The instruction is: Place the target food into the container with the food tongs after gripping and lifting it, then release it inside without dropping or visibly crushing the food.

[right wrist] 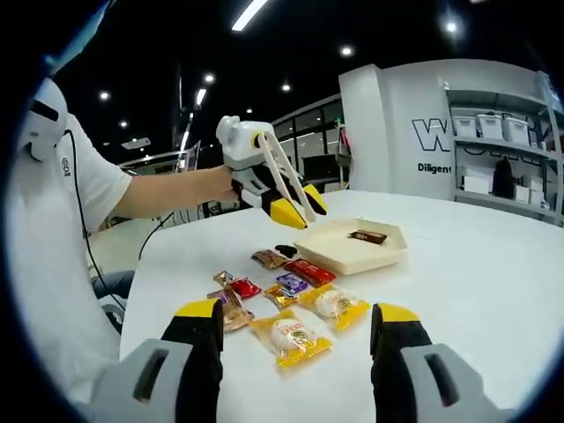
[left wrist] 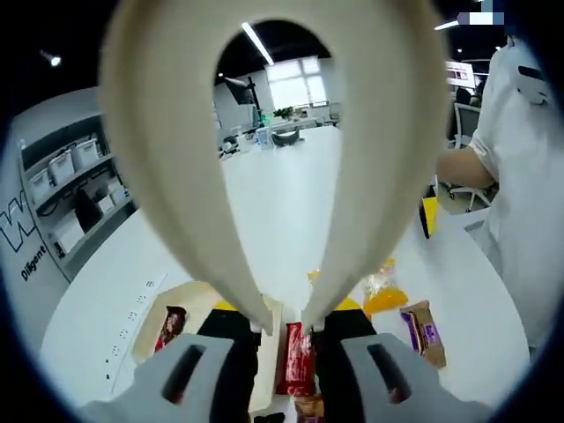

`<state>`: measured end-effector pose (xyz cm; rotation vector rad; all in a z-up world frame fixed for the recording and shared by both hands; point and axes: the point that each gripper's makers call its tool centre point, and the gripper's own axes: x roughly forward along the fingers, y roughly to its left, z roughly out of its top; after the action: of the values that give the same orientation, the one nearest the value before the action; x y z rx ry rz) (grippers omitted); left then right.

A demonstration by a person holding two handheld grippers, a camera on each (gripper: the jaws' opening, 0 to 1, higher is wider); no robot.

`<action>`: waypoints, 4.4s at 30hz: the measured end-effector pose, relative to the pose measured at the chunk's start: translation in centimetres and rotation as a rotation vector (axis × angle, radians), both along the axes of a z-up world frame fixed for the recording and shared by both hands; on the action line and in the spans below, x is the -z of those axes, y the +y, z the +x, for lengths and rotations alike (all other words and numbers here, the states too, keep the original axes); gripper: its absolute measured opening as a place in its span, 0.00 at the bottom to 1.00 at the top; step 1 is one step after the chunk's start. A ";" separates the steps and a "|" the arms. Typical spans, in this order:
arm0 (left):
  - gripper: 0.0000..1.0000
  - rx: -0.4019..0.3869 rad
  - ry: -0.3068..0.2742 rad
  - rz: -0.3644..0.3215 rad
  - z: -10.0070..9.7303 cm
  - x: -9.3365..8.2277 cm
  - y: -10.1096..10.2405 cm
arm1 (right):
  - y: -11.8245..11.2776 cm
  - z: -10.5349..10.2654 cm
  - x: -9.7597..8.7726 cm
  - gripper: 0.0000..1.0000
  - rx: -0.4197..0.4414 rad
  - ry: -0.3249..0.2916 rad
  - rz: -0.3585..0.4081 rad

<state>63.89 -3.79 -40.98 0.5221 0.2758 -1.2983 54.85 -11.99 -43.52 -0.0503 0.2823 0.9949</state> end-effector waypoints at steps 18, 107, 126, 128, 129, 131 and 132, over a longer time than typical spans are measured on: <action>0.21 -0.063 -0.087 0.023 -0.7 2.9 0.3 | 0.0 -0.8 0.3 0.66 -0.005 0.000 -0.015; 0.24 -0.044 -0.007 0.090 -1.2 6.1 0.2 | 0.1 -1.3 1.1 0.66 -0.014 0.015 -0.035; 0.25 -0.020 0.052 0.060 -1.0 6.3 -0.4 | 0.2 -1.4 1.5 0.66 -0.017 0.023 -0.037; 0.25 -0.019 0.056 0.058 -1.0 6.3 -0.5 | 0.2 -1.4 1.5 0.66 -0.016 0.025 -0.037; 0.25 -0.017 0.060 0.057 -1.1 6.3 -0.6 | 0.1 -1.4 1.5 0.66 -0.016 0.025 -0.037; 0.25 -0.008 0.062 0.052 -1.3 6.2 -0.8 | 0.1 -1.4 1.5 0.66 -0.015 0.024 -0.037; 0.25 0.000 0.068 0.047 -1.4 6.2 -0.9 | 0.1 -1.4 1.5 0.66 -0.015 0.025 -0.035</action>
<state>62.44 -4.70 -47.15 0.5184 0.3642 -1.3138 53.46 -11.91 -45.02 -0.0721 0.3230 1.0058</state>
